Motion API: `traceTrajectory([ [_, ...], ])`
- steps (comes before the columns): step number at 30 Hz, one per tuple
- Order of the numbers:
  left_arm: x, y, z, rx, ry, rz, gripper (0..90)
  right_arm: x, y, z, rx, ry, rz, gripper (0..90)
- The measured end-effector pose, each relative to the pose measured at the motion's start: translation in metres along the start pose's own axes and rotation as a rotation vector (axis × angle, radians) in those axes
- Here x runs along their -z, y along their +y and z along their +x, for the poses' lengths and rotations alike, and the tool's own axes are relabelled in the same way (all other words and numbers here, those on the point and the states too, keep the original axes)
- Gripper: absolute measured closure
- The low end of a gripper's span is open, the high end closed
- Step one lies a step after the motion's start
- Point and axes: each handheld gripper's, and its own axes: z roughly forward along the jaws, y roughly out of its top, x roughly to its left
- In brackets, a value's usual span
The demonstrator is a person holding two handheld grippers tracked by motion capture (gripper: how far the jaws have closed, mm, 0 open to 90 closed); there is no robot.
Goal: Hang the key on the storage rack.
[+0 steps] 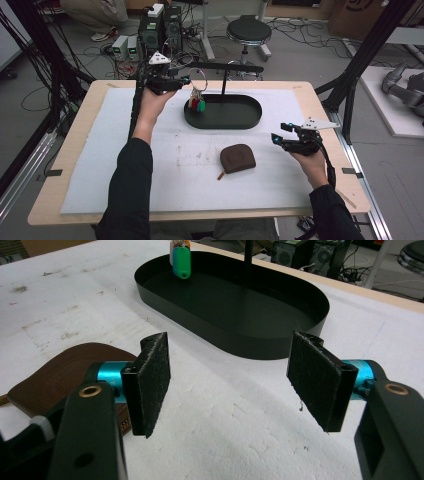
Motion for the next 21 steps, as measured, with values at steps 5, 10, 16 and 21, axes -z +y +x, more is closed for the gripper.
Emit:
traceTrajectory([
  [5,0.023,-0.012,-0.014,-0.037,-0.060,-0.020,38.9,0.000,0.001,0.002,0.007,0.001,0.002,34.8],
  [10,0.049,-0.030,-0.031,-0.054,-0.094,-0.051,31.6,-0.001,0.001,0.003,0.016,-0.001,0.005,34.8],
  [16,0.076,-0.052,-0.047,-0.070,-0.114,-0.049,30.2,0.001,0.001,0.003,0.009,-0.007,0.007,34.8],
  [21,0.095,-0.076,-0.051,-0.052,-0.125,-0.048,26.8,0.000,0.001,0.005,0.014,-0.013,0.014,34.8],
])
